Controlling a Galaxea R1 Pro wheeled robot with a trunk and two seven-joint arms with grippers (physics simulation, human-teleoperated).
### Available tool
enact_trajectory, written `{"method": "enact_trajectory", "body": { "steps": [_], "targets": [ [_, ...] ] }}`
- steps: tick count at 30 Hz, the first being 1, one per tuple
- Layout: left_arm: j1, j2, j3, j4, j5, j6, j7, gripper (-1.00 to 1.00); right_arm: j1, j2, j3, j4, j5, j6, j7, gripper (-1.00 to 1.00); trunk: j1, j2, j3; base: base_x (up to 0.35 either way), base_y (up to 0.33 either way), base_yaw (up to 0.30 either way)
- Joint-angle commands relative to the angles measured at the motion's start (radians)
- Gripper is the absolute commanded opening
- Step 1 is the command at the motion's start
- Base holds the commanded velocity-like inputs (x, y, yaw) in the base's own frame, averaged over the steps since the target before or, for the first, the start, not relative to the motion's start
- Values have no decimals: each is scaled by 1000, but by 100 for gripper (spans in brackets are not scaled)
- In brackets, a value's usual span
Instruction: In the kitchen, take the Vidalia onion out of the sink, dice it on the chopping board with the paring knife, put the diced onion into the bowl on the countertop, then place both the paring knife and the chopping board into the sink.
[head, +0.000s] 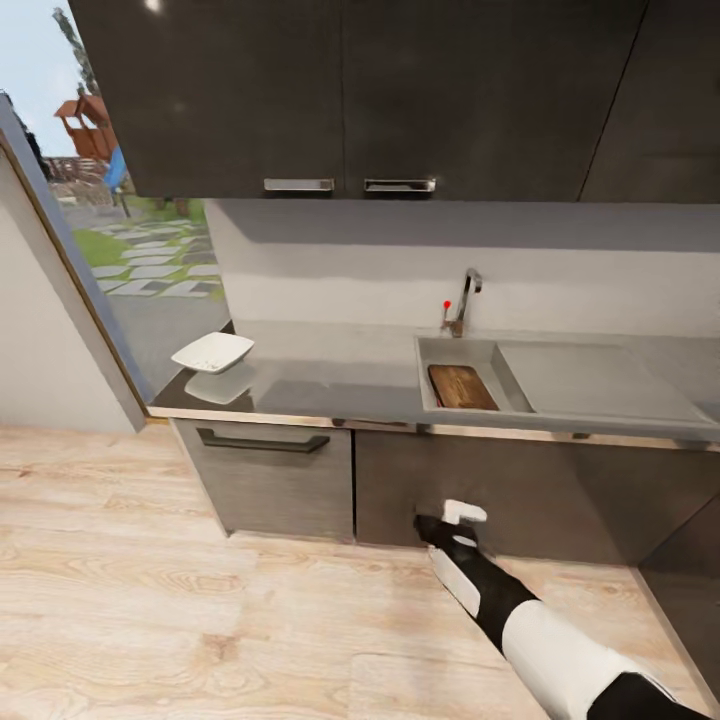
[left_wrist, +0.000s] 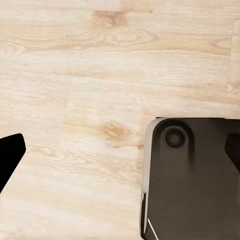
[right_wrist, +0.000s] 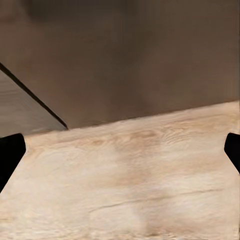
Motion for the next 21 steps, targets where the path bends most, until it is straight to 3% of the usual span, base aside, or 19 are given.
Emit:
{"method": "enact_trajectory", "body": {
  "steps": [1,3,5,7,14,18,21],
  "targets": [
    [1,1,-9,-2,10,-1,3,100,-1,4,26,114,-1,-61,73,100,1,-2,-2,-3,0,0],
    [1,1,-9,-2,10,-1,3,100,4,15,46,337,-1,-194,256,100,1,-2,-2,-1,0,0],
    [1,1,-8,-2,10,-1,3,100,55,12,52,407,0,-249,356,100,1,-2,-2,0,0,0],
    [1,2,-8,-2,11,0,4,100,159,7,56,440,1,-283,407,100,1,-2,-2,0,0,0],
    [1,13,-6,-4,14,0,8,100,478,-4,58,455,3,-333,430,100,1,-2,-2,0,0,0],
    [1,16,-6,-5,16,1,9,100,539,-21,58,456,2,-307,391,100,1,-2,-2,0,0,0],
    [1,16,-7,0,15,1,7,100,552,-30,57,449,-1,-172,288,100,1,-2,-2,0,0,0]
  ]
}}
